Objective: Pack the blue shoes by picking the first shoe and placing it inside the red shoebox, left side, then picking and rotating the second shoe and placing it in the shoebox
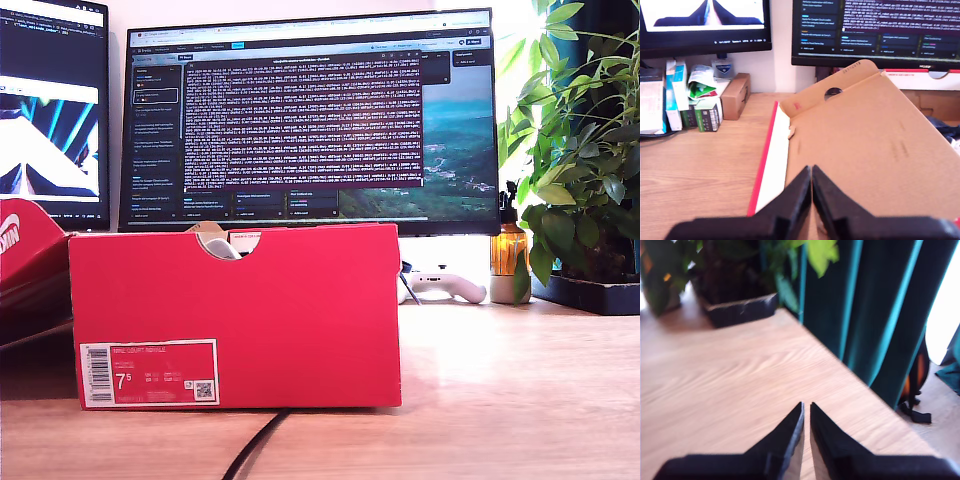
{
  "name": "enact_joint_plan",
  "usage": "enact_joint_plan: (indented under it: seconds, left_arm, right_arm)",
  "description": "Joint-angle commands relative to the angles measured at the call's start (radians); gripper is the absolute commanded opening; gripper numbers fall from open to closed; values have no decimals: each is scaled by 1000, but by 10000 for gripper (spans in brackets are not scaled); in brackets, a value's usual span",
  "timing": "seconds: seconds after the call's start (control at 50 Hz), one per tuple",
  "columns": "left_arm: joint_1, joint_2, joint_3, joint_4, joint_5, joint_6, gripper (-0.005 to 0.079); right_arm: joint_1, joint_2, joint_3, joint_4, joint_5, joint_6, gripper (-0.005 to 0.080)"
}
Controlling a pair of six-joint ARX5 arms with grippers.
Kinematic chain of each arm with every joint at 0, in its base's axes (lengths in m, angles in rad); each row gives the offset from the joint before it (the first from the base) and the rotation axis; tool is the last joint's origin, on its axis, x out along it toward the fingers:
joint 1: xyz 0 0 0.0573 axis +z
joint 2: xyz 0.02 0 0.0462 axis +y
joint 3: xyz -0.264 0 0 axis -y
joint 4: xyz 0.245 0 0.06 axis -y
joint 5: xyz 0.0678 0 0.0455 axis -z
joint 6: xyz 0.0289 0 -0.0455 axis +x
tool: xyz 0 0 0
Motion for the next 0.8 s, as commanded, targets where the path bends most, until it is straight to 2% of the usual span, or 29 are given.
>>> enact_joint_plan:
  seconds: [0.0,0.16,0.38,0.58,0.78]
  left_arm:
    - [-6,2,-31,6,1,-3,-16]
    - [-15,2,-31,6,1,-3,-16]
    - [-18,2,-31,6,2,-6,-16]
    - [-18,1,-31,6,1,-6,-16]
    - [-18,-3,-31,6,0,-6,-16]
  right_arm:
    - [-28,-11,-29,-19,-11,21,-12]
    - [-65,-66,-29,-62,-135,20,-12]
    - [-70,-108,-29,-150,-143,54,-12]
    - [-47,-142,-25,-246,-248,100,-12]
    - [-47,-145,-21,-237,-230,103,-12]
